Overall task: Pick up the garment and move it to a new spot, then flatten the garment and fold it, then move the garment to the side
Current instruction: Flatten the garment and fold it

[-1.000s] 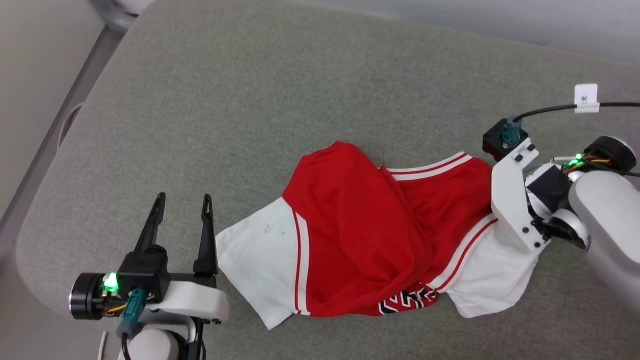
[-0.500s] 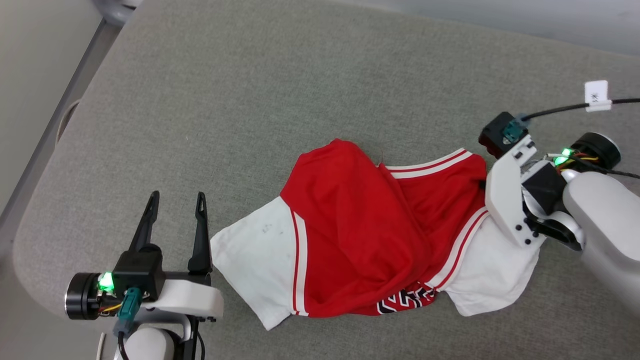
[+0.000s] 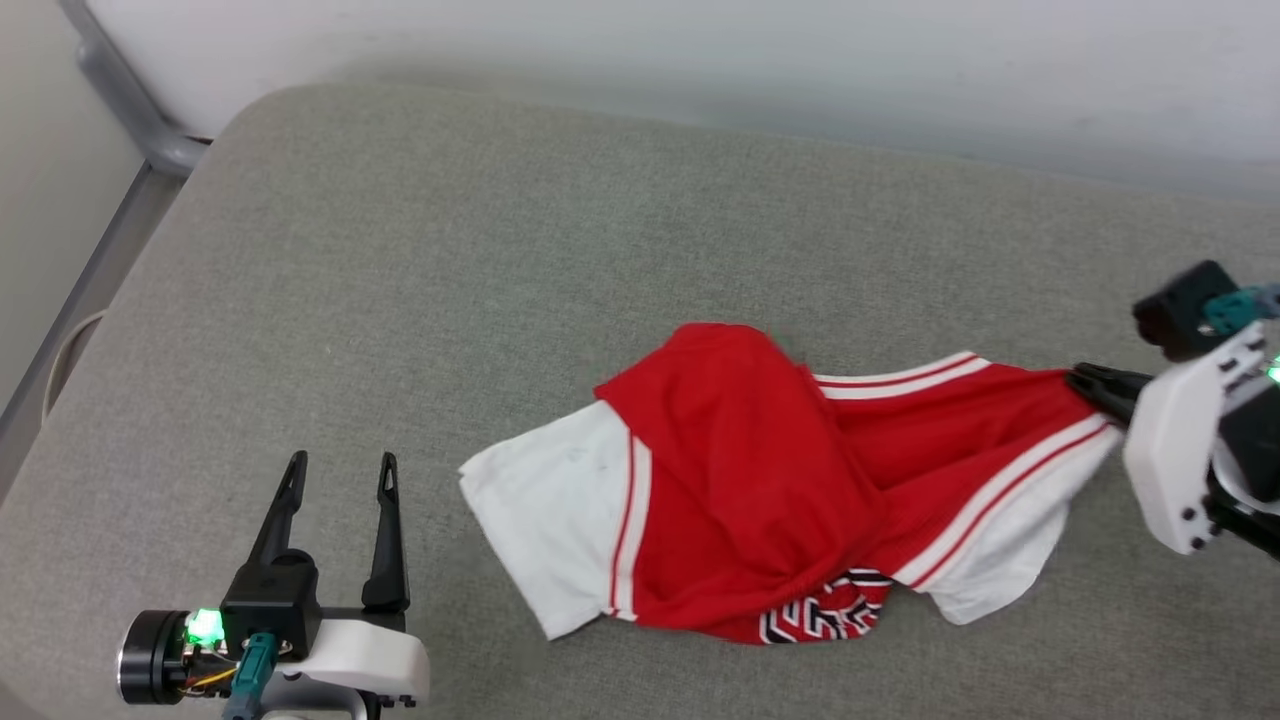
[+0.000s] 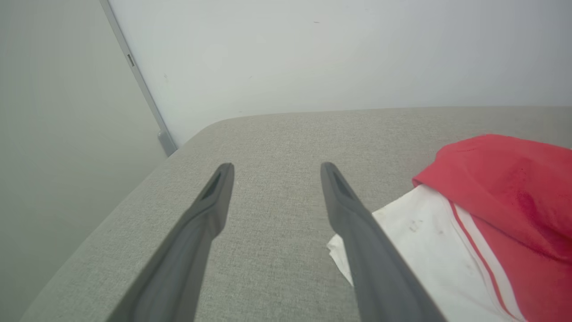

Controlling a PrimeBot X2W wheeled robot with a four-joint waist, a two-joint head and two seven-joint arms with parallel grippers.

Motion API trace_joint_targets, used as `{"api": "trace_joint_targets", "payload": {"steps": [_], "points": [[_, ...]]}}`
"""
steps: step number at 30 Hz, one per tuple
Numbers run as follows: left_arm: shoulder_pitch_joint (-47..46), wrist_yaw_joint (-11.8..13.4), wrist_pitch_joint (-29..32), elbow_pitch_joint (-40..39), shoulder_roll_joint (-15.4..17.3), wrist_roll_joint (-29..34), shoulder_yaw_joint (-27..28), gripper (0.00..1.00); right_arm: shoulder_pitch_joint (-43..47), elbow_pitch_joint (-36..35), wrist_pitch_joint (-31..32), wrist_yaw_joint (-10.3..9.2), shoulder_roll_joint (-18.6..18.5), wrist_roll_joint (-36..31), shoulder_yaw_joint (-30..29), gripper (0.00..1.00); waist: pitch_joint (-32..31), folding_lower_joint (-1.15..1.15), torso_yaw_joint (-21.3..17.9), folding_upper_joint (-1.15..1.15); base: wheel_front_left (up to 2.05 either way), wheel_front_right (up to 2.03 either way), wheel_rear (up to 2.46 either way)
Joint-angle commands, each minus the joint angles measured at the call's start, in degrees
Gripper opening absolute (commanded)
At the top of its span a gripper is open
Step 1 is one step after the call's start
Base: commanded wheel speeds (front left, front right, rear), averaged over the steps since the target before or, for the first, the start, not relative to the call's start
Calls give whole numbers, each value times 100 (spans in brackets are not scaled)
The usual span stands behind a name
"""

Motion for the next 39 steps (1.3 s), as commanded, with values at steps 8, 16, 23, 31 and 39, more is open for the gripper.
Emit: {"api": "trace_joint_targets", "payload": {"steps": [8,16,23,31,39], "points": [[88,-146,-15,-28,-142,157,82,100,1171,-1333,865,-9,-35,-444,-1862,0,-53,0,-25,0,0,0,0],[-203,-312,-15,-8,-311,208,83,100,780,-1055,1476,-9,385,-1000,-2191,0,395,0,270,0,0,0,0],[-515,-425,-15,17,-478,227,74,100,-309,259,1601,-9,812,-1441,-1799,0,865,0,564,0,0,0,0],[-746,-523,-15,92,-605,256,106,100,-1138,1867,1414,-9,1318,-1629,-1041,0,1127,0,767,0,0,0,0],[-665,-518,-15,155,-658,335,231,100,-1341,2647,1222,-6,1331,-1262,-551,37,1018,0,717,0,0,0,0]]}}
